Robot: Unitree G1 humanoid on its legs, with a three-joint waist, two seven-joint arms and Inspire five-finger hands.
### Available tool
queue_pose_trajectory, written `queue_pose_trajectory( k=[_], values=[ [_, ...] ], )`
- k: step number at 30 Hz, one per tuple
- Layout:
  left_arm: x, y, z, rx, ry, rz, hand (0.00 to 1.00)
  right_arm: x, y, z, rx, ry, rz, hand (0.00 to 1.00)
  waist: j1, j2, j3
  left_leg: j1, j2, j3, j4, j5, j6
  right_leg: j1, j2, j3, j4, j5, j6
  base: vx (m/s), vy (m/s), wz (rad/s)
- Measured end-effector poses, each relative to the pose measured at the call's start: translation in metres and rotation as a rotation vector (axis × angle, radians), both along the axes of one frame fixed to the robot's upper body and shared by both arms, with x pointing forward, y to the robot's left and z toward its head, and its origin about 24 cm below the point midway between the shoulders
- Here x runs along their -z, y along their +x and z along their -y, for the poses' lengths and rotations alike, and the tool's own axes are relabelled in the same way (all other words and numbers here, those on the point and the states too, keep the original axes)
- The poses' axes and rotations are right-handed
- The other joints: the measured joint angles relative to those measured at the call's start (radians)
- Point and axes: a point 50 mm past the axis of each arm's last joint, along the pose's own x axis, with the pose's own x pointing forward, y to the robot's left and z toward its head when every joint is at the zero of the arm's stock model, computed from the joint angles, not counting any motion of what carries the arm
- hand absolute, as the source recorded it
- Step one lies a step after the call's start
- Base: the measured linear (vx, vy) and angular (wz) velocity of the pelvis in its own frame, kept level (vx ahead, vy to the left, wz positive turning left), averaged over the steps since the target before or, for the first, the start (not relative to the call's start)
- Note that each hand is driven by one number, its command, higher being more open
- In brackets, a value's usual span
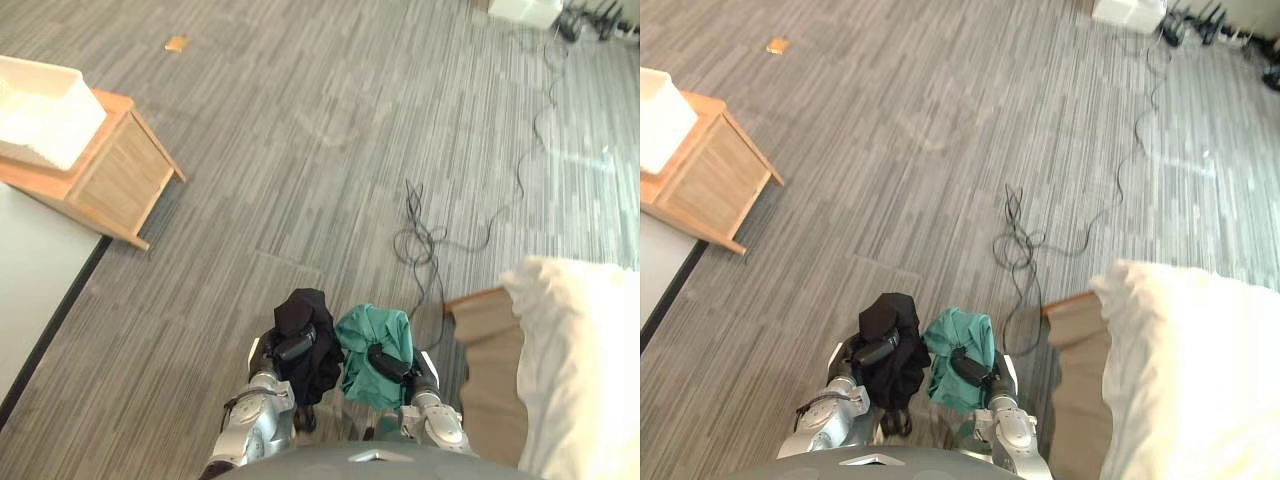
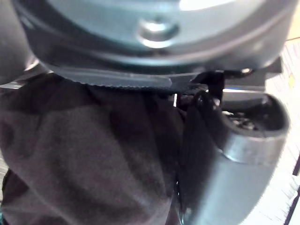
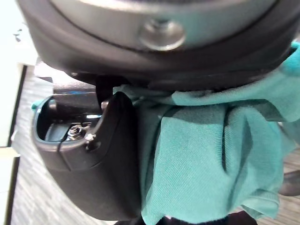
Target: Tidy up the quilt and then pick up the clothes from the bed and put them into the laundry hamper
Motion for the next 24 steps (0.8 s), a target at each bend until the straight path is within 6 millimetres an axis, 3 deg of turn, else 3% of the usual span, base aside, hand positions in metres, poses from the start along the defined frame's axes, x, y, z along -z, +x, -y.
queue_pose_trajectory(
  k=[3, 4, 6, 7, 8, 9, 10, 11, 12, 13, 14, 15, 16, 17, 18, 19, 21, 22, 24],
  values=[
    [-0.004, 0.008, 0.003, 0.034, 0.011, 0.027, 0.0, -0.01, 0.009, 0.002, 0.01, 0.006, 0.059, 0.0, -0.036, 0.036, 0.015, 0.099, 0.047, -0.066, -0.065, -0.017, -0.028, -0.172, 0.015, -0.067, -0.011, -0.066, -0.103, 0.43, -0.123, 0.67],
    [-0.006, 0.012, 0.005, 0.054, 0.016, 0.037, 0.0, -0.016, 0.015, 0.003, 0.016, 0.008, 0.093, 0.0, -0.05, 0.046, 0.02, 0.115, 0.062, -0.092, -0.075, -0.021, -0.034, -0.233, 0.013, -0.092, -0.086, -0.075, -0.119, 0.55, -0.255, 0.95],
    [-0.01, 0.019, 0.01, 0.081, 0.014, 0.06, 0.0, -0.024, 0.022, 0.008, 0.033, 0.005, 0.147, 0.0, -0.073, 0.067, 0.028, 0.139, 0.104, -0.127, -0.077, -0.037, -0.066, -0.314, 0.03, -0.123, -0.347, -0.048, -0.115, 0.49, -0.272, 0.83],
    [-0.012, 0.022, 0.011, 0.089, 0.011, 0.071, 0.0, -0.028, 0.026, 0.01, 0.04, 0.002, 0.17, 0.0, -0.073, 0.095, 0.041, 0.17, 0.144, -0.133, -0.076, -0.062, -0.121, -0.344, 0.054, -0.122, -0.549, 0.035, -0.127, 0.57, -0.367, 0.71],
    [-0.013, 0.024, 0.011, 0.09, 0.011, 0.078, 0.0, -0.031, 0.028, 0.012, 0.05, 0.003, 0.185, 0.0, -0.077, 0.1, 0.044, 0.211, 0.177, -0.14, -0.078, -0.092, -0.174, -0.369, 0.069, -0.104, -0.733, 0.142, -0.122, 0.59, -0.396, 0.67],
    [-0.013, 0.025, 0.011, 0.088, 0.013, 0.08, 0.0, -0.031, 0.028, 0.012, 0.054, 0.007, 0.189, 0.0, -0.077, 0.096, 0.041, 0.231, 0.187, -0.143, -0.079, -0.106, -0.198, -0.382, 0.07, -0.082, -0.808, 0.194, -0.113, 0.64, -0.456, 0.64],
    [-0.013, 0.025, 0.01, 0.09, 0.023, 0.08, 0.0, -0.033, 0.029, 0.014, 0.06, 0.004, 0.197, 0.0, -0.076, 0.088, 0.035, 0.28, 0.2, -0.148, -0.08, -0.127, -0.236, -0.403, 0.075, -0.04, -0.832, 0.33, -0.118, 0.7, -0.485, 0.41],
    [-0.011, 0.025, 0.012, 0.11, 0.049, 0.076, 0.0, -0.035, 0.032, 0.019, 0.073, -0.006, 0.207, 0.0, -0.07, 0.136, 0.032, 0.319, 0.258, -0.14, -0.072, -0.114, -0.284, -0.407, 0.109, -0.034, -0.757, 0.47, -0.186, 1.01, -0.673, 0.22],
    [-0.012, 0.029, 0.017, 0.12, 0.056, 0.083, 0.0, -0.037, 0.04, 0.023, 0.089, -0.013, 0.219, 0.0, -0.067, 0.175, 0.034, 0.303, 0.304, -0.141, -0.014, -0.033, -0.328, -0.431, 0.129, -0.047, -0.63, 0.375, -0.206, 0.87, -0.588, 0.04],
    [-0.013, 0.032, 0.018, 0.122, 0.055, 0.09, 0.0, -0.037, 0.041, 0.026, 0.102, -0.016, 0.215, 0.0, -0.067, 0.175, 0.035, 0.291, 0.304, -0.149, 0.031, 0.025, -0.306, -0.431, 0.123, -0.048, -0.582, 0.328, -0.207, 0.84, -0.641, 0.1],
    [-0.015, 0.034, 0.019, 0.106, 0.04, 0.096, 0.0, -0.037, 0.041, 0.029, 0.106, -0.03, 0.207, 0.0, -0.074, 0.174, 0.035, 0.249, 0.316, -0.152, 0.162, 0.168, -0.238, -0.38, 0.126, -0.058, -0.557, 0.254, -0.212, 0.68, -0.571, 0.25],
    [-0.015, 0.035, 0.018, 0.081, 0.025, 0.099, 0.0, -0.036, 0.04, 0.03, 0.101, -0.038, 0.201, 0.0, -0.078, 0.179, 0.034, 0.19, 0.344, -0.154, 0.296, 0.313, -0.197, -0.312, 0.133, -0.071, -0.589, 0.223, -0.22, 0.69, -0.547, 0.24],
    [-0.016, 0.035, 0.018, 0.056, 0.0, 0.103, 0.0, -0.036, 0.039, 0.031, 0.093, -0.05, 0.199, 0.0, -0.078, 0.187, 0.036, 0.147, 0.378, -0.154, 0.404, 0.348, -0.191, -0.256, 0.153, -0.084, -0.631, 0.215, -0.222, 0.55, -0.379, 0.15],
    [-0.021, 0.038, 0.019, 0.013, -0.048, 0.125, 0.0, -0.035, 0.038, 0.032, 0.091, -0.058, 0.196, 0.0, -0.071, 0.198, 0.04, 0.052, 0.453, -0.139, 0.649, 0.272, -0.176, -0.145, 0.203, -0.101, -0.72, 0.211, -0.228, 0.51, -0.338, 0.07],
    [-0.027, 0.04, 0.019, -0.017, -0.09, 0.154, 0.0, -0.036, 0.038, 0.032, 0.08, -0.082, 0.199, 0.0, -0.062, 0.194, 0.046, -0.032, 0.489, -0.122, 0.814, 0.181, -0.149, -0.044, 0.237, -0.11, -0.791, 0.203, -0.24, 0.59, -0.403, 0.01],
    [-0.03, 0.04, 0.02, -0.023, -0.106, 0.171, 0.0, -0.037, 0.039, 0.033, 0.072, -0.097, 0.203, 0.0, -0.054, 0.191, 0.049, -0.069, 0.491, -0.115, 0.865, 0.146, -0.147, 0.001, 0.247, -0.11, -0.819, 0.195, -0.243, 0.56, -0.388, -0.03],
    [-0.04, 0.039, 0.025, -0.03, -0.159, 0.236, 0.0, -0.042, 0.048, 0.035, 0.056, -0.147, 0.229, 0.0, -0.03, 0.189, 0.052, -0.234, 0.418, -0.095, 0.912, 0.024, -0.163, 0.112, 0.264, -0.106, -0.882, 0.13, -0.246, 0.53, -0.279, 0.03],
    [-0.04, 0.037, 0.027, -0.033, -0.171, 0.239, 0.0, -0.043, 0.05, 0.035, 0.053, -0.151, 0.231, 0.0, -0.022, 0.19, 0.052, -0.271, 0.391, -0.088, 0.888, -0.002, -0.164, 0.13, 0.264, -0.106, -0.886, 0.115, -0.245, 0.56, -0.187, 0.07],
    [-0.035, 0.023, 0.029, -0.075, -0.225, 0.202, 0.0, -0.045, 0.055, 0.027, 0.025, -0.147, 0.244, 0.0, 0.011, 0.184, 0.055, -0.372, 0.301, 0.046, 0.687, -0.069, -0.148, 0.203, 0.26, -0.116, -0.916, 0.066, -0.229, 0.58, -0.094, 0.2]
  ],
)
